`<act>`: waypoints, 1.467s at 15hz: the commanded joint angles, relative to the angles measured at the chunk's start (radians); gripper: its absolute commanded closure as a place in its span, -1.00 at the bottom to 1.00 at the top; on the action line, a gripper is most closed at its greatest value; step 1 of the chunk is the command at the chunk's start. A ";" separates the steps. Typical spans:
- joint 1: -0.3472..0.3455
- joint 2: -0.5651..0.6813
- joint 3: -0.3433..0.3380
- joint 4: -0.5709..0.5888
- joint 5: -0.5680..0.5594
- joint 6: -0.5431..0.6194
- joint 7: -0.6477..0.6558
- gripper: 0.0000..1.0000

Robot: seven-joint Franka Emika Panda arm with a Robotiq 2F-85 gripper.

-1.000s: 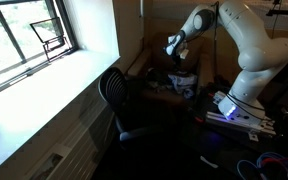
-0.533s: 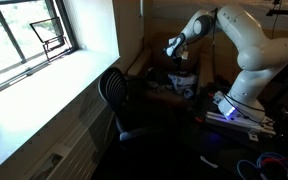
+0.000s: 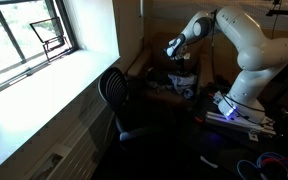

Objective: Remove the belt from the sofa and put it on the black chair

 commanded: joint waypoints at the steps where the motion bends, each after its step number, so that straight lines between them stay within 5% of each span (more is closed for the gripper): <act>1: 0.001 0.003 0.004 -0.005 0.021 0.053 0.011 -0.32; 11: 0.004 0.022 0.003 0.010 0.069 0.118 0.048 0.99; 16: 0.040 -0.168 0.009 -0.095 0.049 0.210 0.076 0.98; 19: 0.008 -0.321 0.088 -0.195 0.088 0.304 -0.038 0.98; 22: -0.004 -0.477 0.168 -0.314 0.120 0.247 -0.172 0.98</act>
